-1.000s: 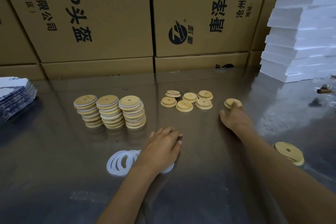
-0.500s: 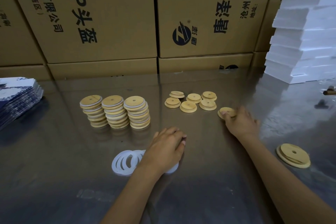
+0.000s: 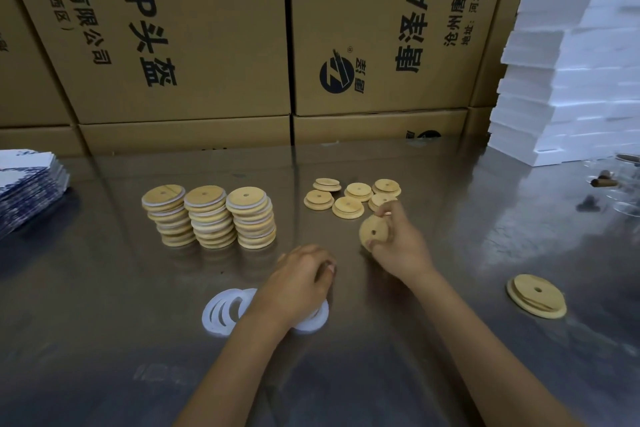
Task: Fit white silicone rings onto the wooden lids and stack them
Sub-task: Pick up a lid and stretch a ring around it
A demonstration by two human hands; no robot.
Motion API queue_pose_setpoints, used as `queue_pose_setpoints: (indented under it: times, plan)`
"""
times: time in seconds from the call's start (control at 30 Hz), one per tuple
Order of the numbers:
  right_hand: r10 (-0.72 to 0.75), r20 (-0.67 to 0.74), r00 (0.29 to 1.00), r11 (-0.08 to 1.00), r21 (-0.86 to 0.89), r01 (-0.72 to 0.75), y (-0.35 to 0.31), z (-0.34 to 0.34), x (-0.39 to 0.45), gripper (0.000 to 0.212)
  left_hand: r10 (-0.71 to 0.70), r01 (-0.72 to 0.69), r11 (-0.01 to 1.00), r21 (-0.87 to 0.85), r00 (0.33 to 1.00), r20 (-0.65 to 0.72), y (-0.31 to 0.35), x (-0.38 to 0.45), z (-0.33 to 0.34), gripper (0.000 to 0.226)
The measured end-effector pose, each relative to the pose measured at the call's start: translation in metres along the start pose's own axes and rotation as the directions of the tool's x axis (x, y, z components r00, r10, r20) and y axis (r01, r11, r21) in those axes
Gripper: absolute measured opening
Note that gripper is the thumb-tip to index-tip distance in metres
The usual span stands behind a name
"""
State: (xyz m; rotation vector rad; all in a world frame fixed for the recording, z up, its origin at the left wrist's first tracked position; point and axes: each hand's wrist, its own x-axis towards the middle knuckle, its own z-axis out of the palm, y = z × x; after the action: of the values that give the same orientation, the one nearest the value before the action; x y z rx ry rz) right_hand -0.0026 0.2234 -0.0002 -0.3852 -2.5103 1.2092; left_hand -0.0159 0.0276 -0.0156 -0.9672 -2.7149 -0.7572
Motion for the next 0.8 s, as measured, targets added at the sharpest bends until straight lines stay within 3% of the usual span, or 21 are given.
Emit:
queue_pose_setpoints:
  times: [0.13,0.33,0.53,0.8]
  plan:
    - [0.007,0.173,0.985,0.988,0.15,-0.033,-0.021,0.022,-0.007,0.056,-0.13,0.131,0.99,-0.056,0.991,0.024,-0.007,0.001,-0.016,0.03]
    - [-0.022,0.332,0.943,0.977,0.206,-0.05,-0.039,0.051,-0.011,0.042,-0.228,0.25,0.955,-0.157,0.963,0.147,-0.017,-0.003,-0.033,0.022]
    - [-0.002,0.221,0.975,0.926,0.369,-0.081,-0.026,0.059,-0.018,0.039,-0.256,0.318,0.914,-0.251,0.934,0.249,-0.018,-0.006,-0.041,0.018]
    - [0.021,0.189,0.982,0.87,0.48,-0.111,-0.028,0.057,-0.024,0.035,-0.25,0.317,0.915,-0.25,0.931,0.266,-0.018,-0.008,-0.043,0.02]
